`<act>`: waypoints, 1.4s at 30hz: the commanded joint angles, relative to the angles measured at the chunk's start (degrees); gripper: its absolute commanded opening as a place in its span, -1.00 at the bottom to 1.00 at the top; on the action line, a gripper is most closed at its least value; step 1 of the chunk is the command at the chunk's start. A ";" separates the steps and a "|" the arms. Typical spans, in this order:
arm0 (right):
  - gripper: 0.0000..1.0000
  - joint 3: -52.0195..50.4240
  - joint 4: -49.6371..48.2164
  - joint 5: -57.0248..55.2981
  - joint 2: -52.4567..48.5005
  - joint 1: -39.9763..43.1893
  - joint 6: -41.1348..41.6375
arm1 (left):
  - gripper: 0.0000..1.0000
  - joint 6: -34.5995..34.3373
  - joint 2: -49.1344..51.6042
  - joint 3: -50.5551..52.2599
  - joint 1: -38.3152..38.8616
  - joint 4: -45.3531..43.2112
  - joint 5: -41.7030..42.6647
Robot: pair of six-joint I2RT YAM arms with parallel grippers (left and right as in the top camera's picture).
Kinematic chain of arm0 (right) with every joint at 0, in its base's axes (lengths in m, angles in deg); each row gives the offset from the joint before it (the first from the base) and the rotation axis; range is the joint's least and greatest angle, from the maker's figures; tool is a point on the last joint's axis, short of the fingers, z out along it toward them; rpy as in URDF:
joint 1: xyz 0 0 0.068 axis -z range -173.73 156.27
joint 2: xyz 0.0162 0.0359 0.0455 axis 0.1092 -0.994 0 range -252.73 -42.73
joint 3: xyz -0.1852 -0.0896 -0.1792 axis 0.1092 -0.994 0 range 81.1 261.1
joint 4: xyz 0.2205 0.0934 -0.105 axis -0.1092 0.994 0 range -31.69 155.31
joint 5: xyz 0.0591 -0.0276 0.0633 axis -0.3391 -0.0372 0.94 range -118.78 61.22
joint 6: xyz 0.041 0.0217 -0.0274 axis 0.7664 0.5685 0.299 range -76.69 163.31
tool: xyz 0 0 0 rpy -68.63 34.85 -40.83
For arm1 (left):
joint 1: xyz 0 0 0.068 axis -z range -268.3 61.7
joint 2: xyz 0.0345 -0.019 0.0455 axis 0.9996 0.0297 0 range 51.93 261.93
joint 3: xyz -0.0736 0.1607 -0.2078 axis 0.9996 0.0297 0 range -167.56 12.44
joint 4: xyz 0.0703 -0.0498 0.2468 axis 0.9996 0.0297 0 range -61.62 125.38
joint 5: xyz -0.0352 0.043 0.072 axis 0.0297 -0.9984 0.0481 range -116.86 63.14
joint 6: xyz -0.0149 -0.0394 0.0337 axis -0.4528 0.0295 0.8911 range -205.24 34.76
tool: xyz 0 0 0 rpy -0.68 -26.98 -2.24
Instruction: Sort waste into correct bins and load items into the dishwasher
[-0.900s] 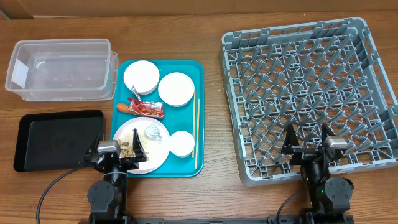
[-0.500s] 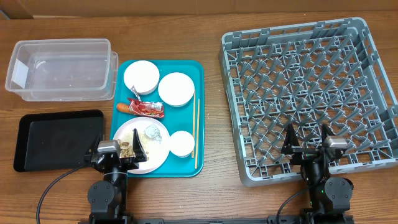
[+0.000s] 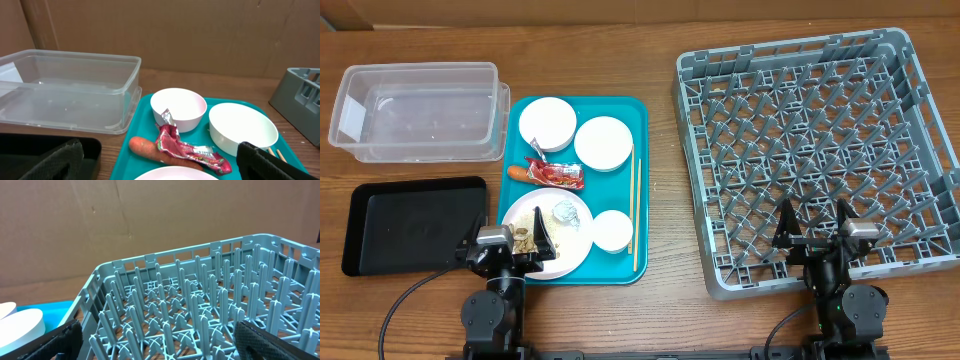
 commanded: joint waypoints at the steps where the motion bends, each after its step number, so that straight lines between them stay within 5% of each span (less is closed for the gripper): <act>1: 1.00 -0.57 -0.20 0.09 0.46 0.11 -0.35 | 1.00 0.07 -0.46 0.20 -0.02 -0.11 -0.31; 13: 1.00 -0.46 -0.17 0.09 0.46 0.11 -0.33 | 1.00 -0.46 -0.48 0.20 0.00 -0.15 0.37; 20: 1.00 7.80 7.15 -0.83 -1.60 0.11 -0.33 | 1.00 -2.19 1.64 -6.21 0.00 5.55 0.74; 26: 1.00 18.82 10.14 -0.79 -14.49 0.11 -0.33 | 1.00 -3.26 16.35 -18.53 0.00 13.22 0.55; 31: 1.00 35.91 21.38 -0.74 -33.86 0.11 -0.35 | 1.00 -6.71 38.38 -37.11 0.00 24.22 0.61; 35: 1.00 55.91 40.35 -0.79 -52.61 0.11 -0.35 | 1.00 -8.11 57.61 -58.45 0.00 44.26 2.08; 42: 1.00 64.54 47.74 -0.79 -64.67 0.13 -0.35 | 1.00 -8.46 70.99 -67.56 0.00 52.04 3.37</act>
